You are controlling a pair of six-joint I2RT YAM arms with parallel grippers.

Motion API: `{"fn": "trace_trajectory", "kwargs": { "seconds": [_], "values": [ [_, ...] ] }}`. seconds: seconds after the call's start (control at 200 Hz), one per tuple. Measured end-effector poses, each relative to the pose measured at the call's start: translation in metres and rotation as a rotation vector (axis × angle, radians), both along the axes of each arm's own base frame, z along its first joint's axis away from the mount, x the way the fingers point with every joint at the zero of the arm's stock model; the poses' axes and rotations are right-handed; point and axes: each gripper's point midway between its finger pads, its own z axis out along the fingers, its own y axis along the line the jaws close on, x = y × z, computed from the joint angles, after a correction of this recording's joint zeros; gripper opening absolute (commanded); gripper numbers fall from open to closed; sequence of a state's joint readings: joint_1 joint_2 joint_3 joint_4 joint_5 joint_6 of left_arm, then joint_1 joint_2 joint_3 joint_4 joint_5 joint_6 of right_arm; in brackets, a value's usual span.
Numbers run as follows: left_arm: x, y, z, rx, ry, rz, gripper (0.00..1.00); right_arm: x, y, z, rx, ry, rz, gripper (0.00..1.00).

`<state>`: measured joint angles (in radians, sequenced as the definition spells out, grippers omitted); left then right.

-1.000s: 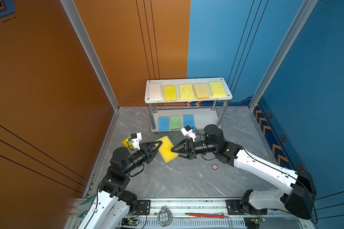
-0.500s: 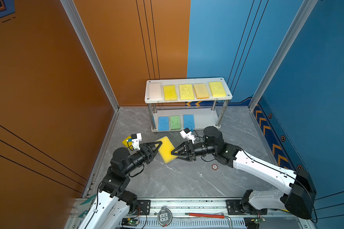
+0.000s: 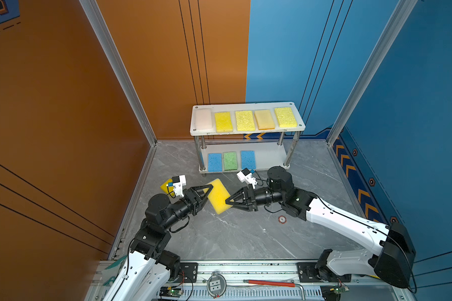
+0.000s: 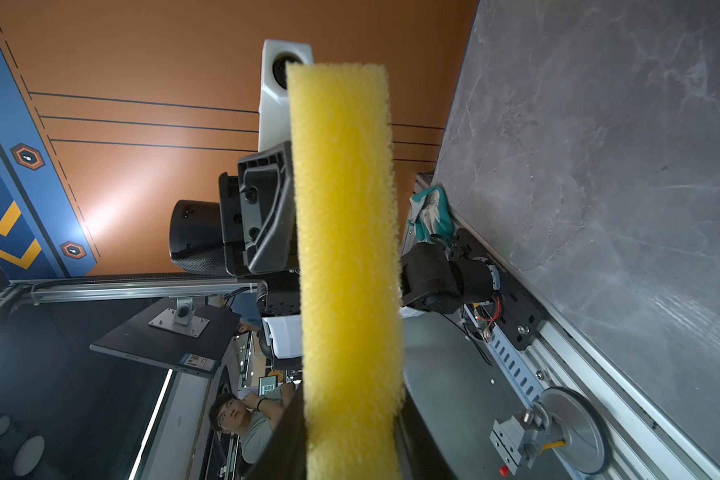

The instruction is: Place and organize the cleaning sponges onto the shelf

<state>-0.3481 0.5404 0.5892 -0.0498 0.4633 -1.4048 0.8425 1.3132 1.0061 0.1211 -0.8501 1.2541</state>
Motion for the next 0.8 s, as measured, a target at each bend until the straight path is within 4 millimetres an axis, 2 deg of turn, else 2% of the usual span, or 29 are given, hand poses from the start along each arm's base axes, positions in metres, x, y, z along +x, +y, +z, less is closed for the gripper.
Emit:
{"fn": "trace_trajectory", "kwargs": {
  "seconds": [0.115, 0.155, 0.185, 0.355, 0.485, 0.641, 0.801],
  "values": [
    [0.001, 0.001, -0.002, -0.004, 0.013, 0.010, 0.79, 0.006, -0.003, -0.002, -0.012, -0.003, -0.028, 0.27],
    [0.001, 0.001, -0.003, -0.001, 0.019, 0.011, 0.85, 0.009, -0.006, -0.004, -0.019, -0.005, -0.041, 0.27],
    [0.001, 0.002, -0.004, 0.001, 0.019, 0.012, 1.00, 0.011, -0.009, -0.005, -0.024, -0.009, -0.054, 0.27],
    [0.000, 0.002, -0.011, 0.025, 0.040, 0.012, 0.98, 0.032, -0.033, -0.008, -0.061, -0.025, -0.157, 0.27],
    [-0.002, 0.005, -0.019, 0.051, 0.058, 0.015, 0.98, 0.062, -0.065, -0.014, -0.116, -0.049, -0.291, 0.27],
    [-0.007, 0.012, -0.028, 0.081, 0.081, 0.032, 0.98, 0.102, -0.111, -0.037, -0.237, -0.055, -0.478, 0.26],
    [-0.011, 0.021, -0.039, 0.111, 0.114, 0.048, 0.98, 0.133, -0.144, -0.064, -0.350, -0.059, -0.590, 0.26]
  ]
}}
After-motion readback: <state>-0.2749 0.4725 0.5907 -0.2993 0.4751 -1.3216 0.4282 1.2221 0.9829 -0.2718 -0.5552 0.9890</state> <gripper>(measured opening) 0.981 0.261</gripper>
